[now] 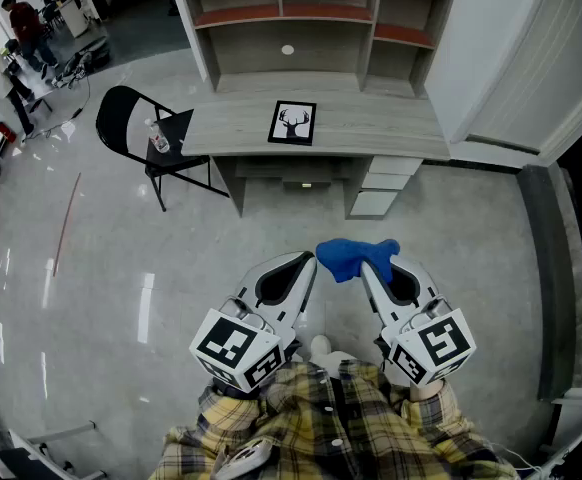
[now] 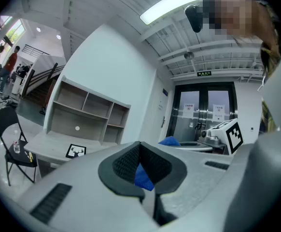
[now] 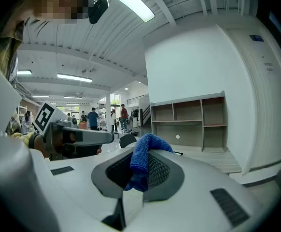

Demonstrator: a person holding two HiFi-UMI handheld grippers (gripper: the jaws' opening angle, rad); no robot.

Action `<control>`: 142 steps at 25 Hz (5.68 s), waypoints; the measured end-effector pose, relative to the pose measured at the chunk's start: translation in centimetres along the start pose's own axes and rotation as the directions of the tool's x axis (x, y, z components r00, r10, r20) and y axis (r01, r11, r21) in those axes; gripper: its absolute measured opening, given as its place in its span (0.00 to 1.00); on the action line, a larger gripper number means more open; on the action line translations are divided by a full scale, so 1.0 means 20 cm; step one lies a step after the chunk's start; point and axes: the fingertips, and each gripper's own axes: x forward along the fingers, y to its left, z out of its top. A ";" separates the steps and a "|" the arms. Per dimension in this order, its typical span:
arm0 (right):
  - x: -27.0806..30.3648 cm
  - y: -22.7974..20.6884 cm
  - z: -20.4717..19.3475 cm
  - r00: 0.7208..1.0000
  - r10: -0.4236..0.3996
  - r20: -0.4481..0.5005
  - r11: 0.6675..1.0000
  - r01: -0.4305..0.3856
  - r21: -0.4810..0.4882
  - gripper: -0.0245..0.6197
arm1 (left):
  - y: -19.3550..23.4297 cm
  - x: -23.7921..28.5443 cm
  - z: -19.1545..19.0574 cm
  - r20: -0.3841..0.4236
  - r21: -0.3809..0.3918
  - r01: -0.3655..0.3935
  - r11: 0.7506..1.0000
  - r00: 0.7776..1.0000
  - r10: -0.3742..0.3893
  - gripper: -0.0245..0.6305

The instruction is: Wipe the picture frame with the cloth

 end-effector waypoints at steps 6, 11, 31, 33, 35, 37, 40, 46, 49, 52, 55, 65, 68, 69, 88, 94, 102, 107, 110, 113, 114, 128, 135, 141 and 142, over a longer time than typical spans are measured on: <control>0.03 -0.05 0.03 1.000 -0.007 0.023 1.000 0.006 0.023 0.10 | 0.01 0.05 0.05 0.012 0.020 0.012 1.000 1.000 -0.012 0.04; 0.02 -0.10 0.01 0.999 0.012 0.033 0.999 -0.014 0.035 0.10 | 0.01 0.10 0.04 0.007 0.029 -0.005 1.000 1.000 0.005 0.04; 0.14 -0.25 -0.12 0.998 0.061 -0.007 0.993 -0.060 0.104 0.10 | 0.16 0.28 -0.02 -0.011 0.003 -0.052 0.999 0.999 0.052 0.04; 0.23 -0.28 -0.11 0.998 0.054 -0.011 0.992 -0.053 0.112 0.10 | 0.25 0.33 0.00 -0.014 0.003 -0.046 0.999 0.999 0.046 0.04; 0.33 -0.31 -0.09 0.999 0.047 -0.016 0.992 -0.045 0.119 0.10 | 0.35 0.37 0.04 -0.016 0.004 -0.035 0.999 0.999 0.035 0.04; 0.45 -0.34 -0.07 0.999 0.041 -0.025 0.993 -0.038 0.114 0.10 | 0.46 0.42 0.09 -0.015 0.007 -0.027 1.000 1.000 0.027 0.04; 0.65 -0.37 -0.03 0.998 0.032 -0.044 0.994 -0.028 0.103 0.10 | 0.65 0.47 0.17 -0.009 0.007 -0.011 1.000 1.000 0.011 0.04; 1.02 -0.45 0.03 0.998 -0.017 -0.062 0.994 0.024 0.104 0.10 | 1.02 0.57 0.29 -0.024 0.010 0.015 1.000 1.000 -0.015 0.04; 1.15 -0.47 0.04 0.996 -0.048 -0.078 0.991 0.057 0.119 0.10 | 1.18 0.58 0.32 -0.046 0.002 0.026 1.000 0.999 -0.026 0.04; 1.24 -0.51 0.04 0.991 -0.086 -0.100 0.986 0.099 0.135 0.10 | 1.30 0.60 0.34 -0.065 -0.019 0.034 0.999 0.997 -0.035 0.04; 1.32 -0.57 0.02 0.985 -0.119 -0.122 0.979 0.137 0.152 0.10 | 1.41 0.64 0.33 -0.086 -0.041 0.042 0.998 0.995 -0.046 0.04; 1.50 -0.89 -0.07 0.979 -0.123 -0.163 0.972 0.151 0.178 0.10 | 1.64 0.98 0.28 -0.107 -0.101 0.018 0.995 0.994 -0.029 0.04; 1.57 -1.06 -0.04 0.983 -0.107 -0.148 0.976 0.132 0.173 0.10 | 1.68 1.13 0.34 -0.085 -0.089 0.005 0.996 0.996 -0.013 0.04; 1.60 -1.12 -0.03 0.984 -0.101 -0.144 0.978 0.125 0.170 0.10 | 1.69 1.19 0.37 -0.076 -0.088 0.002 0.996 0.997 -0.009 0.04; 2.01 -1.61 0.11 0.987 -0.027 -0.158 0.987 0.052 0.153 0.10 | 1.98 1.69 0.50 -0.094 -0.084 -0.052 0.995 0.995 0.044 0.04; 2.27 -1.65 0.15 0.983 -0.085 -0.160 0.980 0.112 0.168 0.10 | 2.25 1.80 0.53 -0.152 -0.085 -0.002 0.996 0.988 -0.011 0.04; 2.61 -1.66 0.15 0.962 -0.189 -0.199 0.959 0.224 0.173 0.10 | 2.59 1.89 0.45 -0.303 -0.020 0.074 0.997 0.950 -0.077 0.04; 2.71 -1.63 0.08 0.944 -0.241 -0.225 0.936 0.288 0.204 0.10 | 2.69 1.90 0.27 -0.431 -0.036 0.142 0.989 0.891 -0.144 0.04; 2.76 -1.62 0.03 0.940 -0.244 -0.239 0.927 0.299 0.225 0.10 | 2.72 1.92 0.14 -0.490 -0.061 0.155 0.986 0.856 -0.165 0.04; 2.79 -1.62 -0.03 0.936 -0.232 -0.263 0.925 0.296 0.240 0.10 | 2.74 1.92 -0.02 -0.550 -0.080 0.145 0.986 0.818 -0.165 0.04; 2.80 -1.63 -0.04 0.936 -0.229 -0.269 0.924 0.296 0.243 0.10 | 2.75 1.93 -0.07 -0.570 -0.088 0.138 0.987 0.805 -0.163 0.04; 2.82 -1.69 -0.24 0.935 -0.179 -0.307 0.918 0.272 0.290 0.10 | 2.78 1.95 -0.62 -0.703 -0.187 -0.058 0.981 0.705 -0.092 0.10; 2.82 -1.70 -0.30 0.937 -0.167 -0.307 0.907 0.268 0.324 0.10 | 2.76 1.93 -0.83 -0.764 -0.156 -0.079 0.985 0.641 -0.070 0.22; 2.84 -1.73 -0.35 0.936 -0.156 -0.316 0.904 0.264 0.337 0.10 | 2.75 1.94 -0.92 -0.793 -0.117 -0.084 0.990 0.607 -0.042 0.22; 2.85 -1.73 -0.35 0.936 -0.152 -0.317 0.903 0.262 0.340 0.10 | 2.75 1.94 -0.94 -0.794 -0.115 -0.088 0.989 0.606 -0.038 0.21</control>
